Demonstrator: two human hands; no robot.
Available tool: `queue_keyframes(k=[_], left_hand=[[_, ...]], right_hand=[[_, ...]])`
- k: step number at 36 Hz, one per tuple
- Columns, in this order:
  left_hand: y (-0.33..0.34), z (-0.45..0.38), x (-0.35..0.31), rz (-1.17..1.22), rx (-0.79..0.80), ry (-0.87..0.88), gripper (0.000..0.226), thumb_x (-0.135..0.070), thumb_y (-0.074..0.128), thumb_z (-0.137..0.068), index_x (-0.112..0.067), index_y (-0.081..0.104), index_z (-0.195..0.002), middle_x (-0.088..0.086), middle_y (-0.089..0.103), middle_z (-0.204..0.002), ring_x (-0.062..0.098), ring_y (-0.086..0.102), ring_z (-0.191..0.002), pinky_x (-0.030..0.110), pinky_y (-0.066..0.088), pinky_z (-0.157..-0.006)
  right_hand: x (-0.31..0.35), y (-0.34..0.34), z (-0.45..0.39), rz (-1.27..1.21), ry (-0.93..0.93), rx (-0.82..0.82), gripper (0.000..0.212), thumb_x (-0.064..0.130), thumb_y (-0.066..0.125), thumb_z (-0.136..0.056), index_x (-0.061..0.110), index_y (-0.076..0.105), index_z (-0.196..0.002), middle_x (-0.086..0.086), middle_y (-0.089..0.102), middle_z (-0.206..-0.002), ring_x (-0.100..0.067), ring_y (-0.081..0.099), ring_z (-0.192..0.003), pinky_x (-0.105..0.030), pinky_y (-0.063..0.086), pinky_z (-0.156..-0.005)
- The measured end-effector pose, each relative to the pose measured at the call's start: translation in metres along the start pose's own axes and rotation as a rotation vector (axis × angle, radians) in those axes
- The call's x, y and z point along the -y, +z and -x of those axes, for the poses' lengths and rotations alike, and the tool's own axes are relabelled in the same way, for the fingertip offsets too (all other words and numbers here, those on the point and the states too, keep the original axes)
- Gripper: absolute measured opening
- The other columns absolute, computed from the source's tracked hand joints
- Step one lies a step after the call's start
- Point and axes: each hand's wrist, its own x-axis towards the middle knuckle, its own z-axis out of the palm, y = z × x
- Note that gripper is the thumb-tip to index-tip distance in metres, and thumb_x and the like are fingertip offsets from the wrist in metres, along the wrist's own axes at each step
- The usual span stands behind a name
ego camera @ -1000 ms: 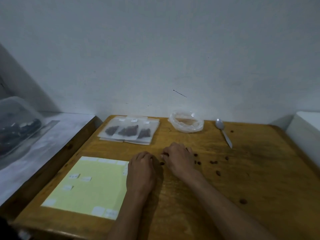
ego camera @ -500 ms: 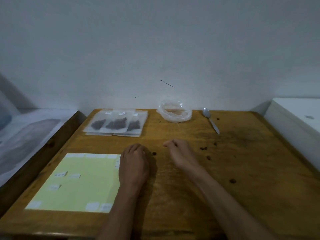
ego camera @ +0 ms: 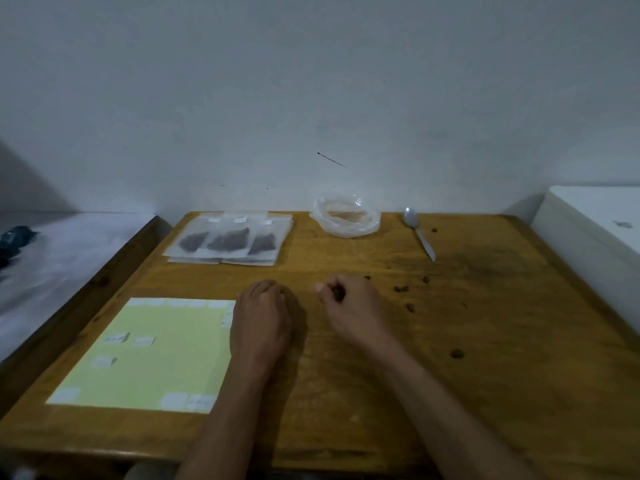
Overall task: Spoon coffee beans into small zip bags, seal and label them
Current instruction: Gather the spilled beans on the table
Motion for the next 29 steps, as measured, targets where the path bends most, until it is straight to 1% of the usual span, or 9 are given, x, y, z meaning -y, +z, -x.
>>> queue_keyframes(k=[5, 8, 10, 12, 15, 18, 20, 22, 29], left_hand=[[0.01, -0.008, -0.016, -0.025, 0.064, 0.048, 0.019, -0.011, 0.05, -0.095, -0.014, 0.067, -0.087, 0.002, 0.065, -0.091, 0.023, 0.059, -0.086, 0.042, 0.05, -0.079], [0.015, -0.014, -0.033, -0.039, 0.11, 0.071, 0.02, -0.015, 0.047, -0.099, -0.014, 0.067, -0.099, 0.001, 0.064, -0.1, 0.021, 0.058, -0.094, 0.041, 0.049, -0.086], [0.018, -0.022, -0.043, -0.03, 0.158, 0.056, 0.023, -0.016, 0.045, -0.1, -0.014, 0.066, -0.11, 0.002, 0.063, -0.11, 0.021, 0.057, -0.104, 0.042, 0.047, -0.095], [0.019, -0.028, -0.052, -0.03, 0.19, 0.019, 0.025, -0.017, 0.045, -0.1, -0.015, 0.064, -0.116, 0.003, 0.063, -0.118, 0.02, 0.057, -0.111, 0.042, 0.046, -0.101], [0.017, -0.029, -0.057, -0.046, 0.223, -0.04, 0.026, -0.019, 0.052, -0.097, -0.017, 0.061, -0.121, 0.003, 0.062, -0.123, 0.019, 0.056, -0.114, 0.042, 0.046, -0.102], [0.014, -0.024, -0.054, -0.048, 0.225, -0.055, 0.029, -0.022, 0.057, -0.094, -0.021, 0.059, -0.123, 0.001, 0.063, -0.121, 0.019, 0.058, -0.111, 0.041, 0.05, -0.097], [0.014, -0.023, -0.052, -0.041, 0.229, -0.077, 0.036, -0.02, 0.058, -0.093, -0.022, 0.056, -0.129, 0.001, 0.06, -0.128, 0.021, 0.056, -0.117, 0.042, 0.049, -0.099], [0.013, -0.023, -0.054, -0.04, 0.245, -0.095, 0.041, -0.018, 0.058, -0.093, -0.022, 0.054, -0.133, 0.001, 0.058, -0.134, 0.022, 0.053, -0.123, 0.042, 0.047, -0.102], [0.011, -0.021, -0.059, -0.032, 0.25, -0.139, 0.041, -0.015, 0.052, -0.096, -0.022, 0.053, -0.136, 0.003, 0.055, -0.139, 0.025, 0.05, -0.127, 0.043, 0.045, -0.104]], right_hand=[[-0.02, -0.046, 0.003, -0.847, 0.383, 0.031, 0.022, 0.014, 0.048, -0.1, 0.006, 0.067, -0.094, -0.007, 0.064, -0.079, -0.015, 0.056, -0.069, -0.026, 0.043, -0.059], [-0.026, -0.059, -0.001, -0.971, 0.456, -0.05, 0.026, 0.008, 0.04, -0.097, 0.006, 0.065, -0.09, -0.009, 0.064, -0.076, -0.015, 0.054, -0.064, -0.025, 0.04, -0.056], [-0.028, -0.059, -0.005, -0.859, 0.44, -0.065, 0.023, 0.009, 0.044, -0.096, 0.008, 0.065, -0.086, -0.006, 0.062, -0.072, -0.013, 0.051, -0.061, -0.025, 0.037, -0.053], [-0.03, -0.055, -0.008, -0.588, 0.355, -0.05, 0.02, 0.014, 0.05, -0.097, 0.011, 0.067, -0.086, -0.003, 0.062, -0.075, -0.012, 0.052, -0.062, -0.023, 0.038, -0.054], [-0.036, -0.04, -0.008, -0.005, 0.0, -0.048, 0.015, 0.024, 0.058, -0.098, 0.018, 0.071, -0.095, 0.01, 0.063, -0.078, 0.0, 0.055, -0.068, -0.014, 0.041, -0.06], [-0.041, -0.024, -0.006, 0.327, -0.221, -0.058, 0.019, 0.036, 0.059, -0.096, 0.023, 0.073, -0.101, 0.014, 0.062, -0.074, -0.002, 0.054, -0.065, -0.021, 0.047, -0.059], [-0.044, -0.018, -0.009, 0.407, -0.244, -0.05, 0.026, 0.045, 0.056, -0.096, 0.026, 0.074, -0.102, 0.01, 0.069, -0.082, -0.008, 0.061, -0.072, -0.031, 0.056, -0.068], [-0.046, -0.017, -0.01, 0.423, -0.26, -0.039, 0.029, 0.048, 0.054, -0.096, 0.027, 0.073, -0.101, 0.007, 0.07, -0.084, -0.012, 0.063, -0.075, -0.035, 0.056, -0.07], [-0.046, -0.015, -0.007, 0.43, -0.303, -0.057, 0.025, 0.043, 0.052, -0.098, 0.029, 0.073, -0.103, 0.003, 0.072, -0.089, -0.018, 0.065, -0.082, -0.031, 0.048, -0.065]])
